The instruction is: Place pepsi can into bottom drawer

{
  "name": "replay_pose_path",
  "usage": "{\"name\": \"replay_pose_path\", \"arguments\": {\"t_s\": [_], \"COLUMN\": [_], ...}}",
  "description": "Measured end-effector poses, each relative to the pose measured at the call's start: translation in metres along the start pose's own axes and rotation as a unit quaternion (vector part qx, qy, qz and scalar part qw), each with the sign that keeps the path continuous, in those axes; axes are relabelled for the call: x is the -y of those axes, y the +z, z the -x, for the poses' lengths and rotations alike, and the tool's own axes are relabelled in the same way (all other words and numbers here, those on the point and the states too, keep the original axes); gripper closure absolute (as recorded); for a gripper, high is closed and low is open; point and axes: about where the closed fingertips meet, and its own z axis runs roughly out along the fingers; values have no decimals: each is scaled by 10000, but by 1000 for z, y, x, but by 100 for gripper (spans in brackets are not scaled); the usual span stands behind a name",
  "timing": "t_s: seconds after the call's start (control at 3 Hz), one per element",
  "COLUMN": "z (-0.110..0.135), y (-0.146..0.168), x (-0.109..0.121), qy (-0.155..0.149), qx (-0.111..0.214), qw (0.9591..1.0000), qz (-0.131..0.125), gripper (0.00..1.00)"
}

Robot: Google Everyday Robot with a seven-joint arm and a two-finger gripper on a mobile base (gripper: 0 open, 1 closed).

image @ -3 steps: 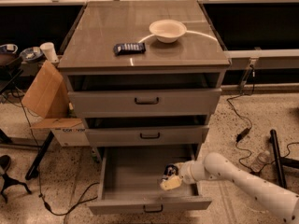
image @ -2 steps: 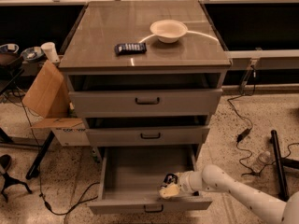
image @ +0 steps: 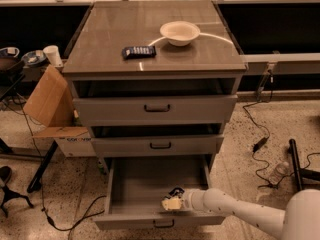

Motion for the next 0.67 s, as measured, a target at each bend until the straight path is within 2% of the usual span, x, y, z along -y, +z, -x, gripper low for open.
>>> {"name": "replay_pose_path", "arguments": {"t_s": [0.33, 0.67], "z": [2, 1], "y": [12, 26], "x": [-5, -2], "qy": [424, 701], "qx": [55, 72], "qw": [9986, 9950], "qz": [-313, -702], "gripper": [100, 89]}}
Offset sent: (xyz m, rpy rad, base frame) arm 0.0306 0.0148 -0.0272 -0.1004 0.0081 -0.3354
